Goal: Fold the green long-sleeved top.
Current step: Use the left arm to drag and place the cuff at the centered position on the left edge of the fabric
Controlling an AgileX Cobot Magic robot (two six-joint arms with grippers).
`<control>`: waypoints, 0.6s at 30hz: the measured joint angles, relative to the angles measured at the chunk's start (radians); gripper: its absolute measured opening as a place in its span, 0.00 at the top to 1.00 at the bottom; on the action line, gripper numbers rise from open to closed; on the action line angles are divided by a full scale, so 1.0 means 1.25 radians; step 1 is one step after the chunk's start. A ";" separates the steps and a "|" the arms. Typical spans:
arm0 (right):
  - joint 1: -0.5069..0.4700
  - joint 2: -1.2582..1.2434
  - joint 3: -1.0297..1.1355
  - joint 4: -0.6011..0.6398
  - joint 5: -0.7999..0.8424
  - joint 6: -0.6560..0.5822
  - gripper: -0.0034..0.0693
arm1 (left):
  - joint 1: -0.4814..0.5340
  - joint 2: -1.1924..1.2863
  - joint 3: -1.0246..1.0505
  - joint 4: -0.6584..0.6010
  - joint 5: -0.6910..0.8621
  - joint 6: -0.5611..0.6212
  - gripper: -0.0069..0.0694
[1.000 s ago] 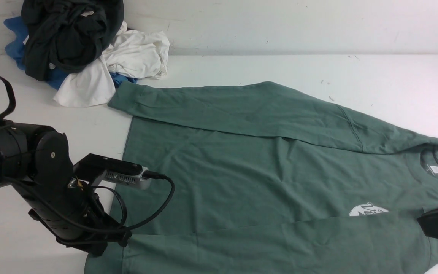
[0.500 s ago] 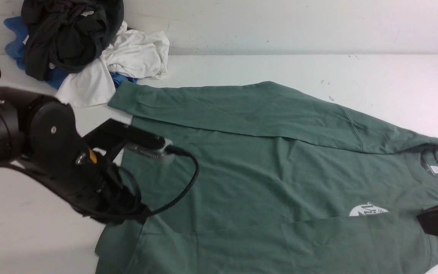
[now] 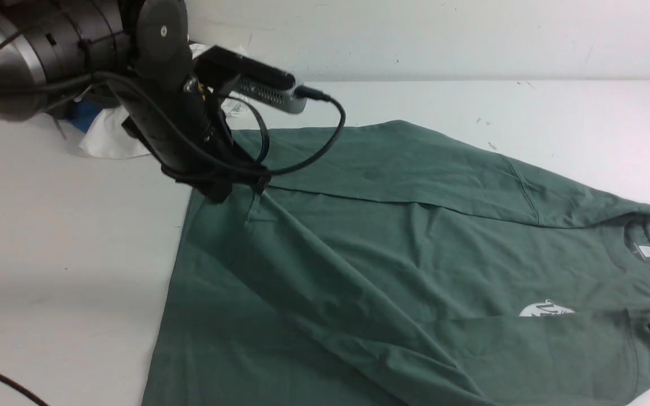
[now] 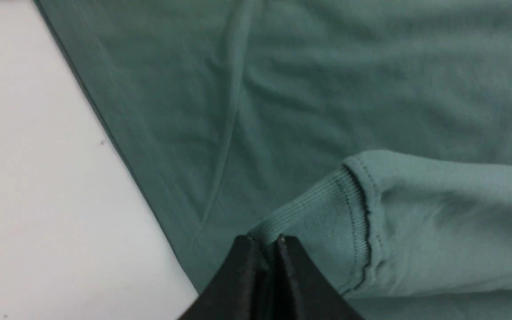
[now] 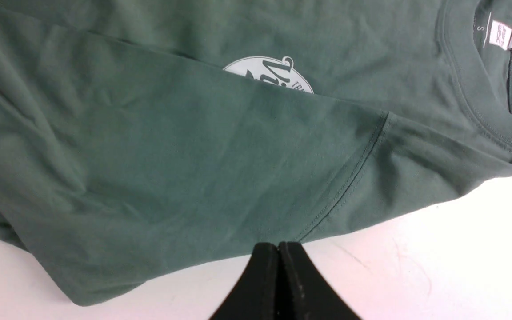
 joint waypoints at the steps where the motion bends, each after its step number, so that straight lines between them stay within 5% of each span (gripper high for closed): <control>1: 0.000 0.012 0.000 -0.001 -0.004 0.002 0.97 | 0.000 0.002 -0.022 -0.003 0.011 0.000 0.89; 18: 0.000 0.102 -0.001 -0.014 -0.078 0.010 0.97 | 0.075 0.185 -0.101 -0.010 0.067 -0.019 0.89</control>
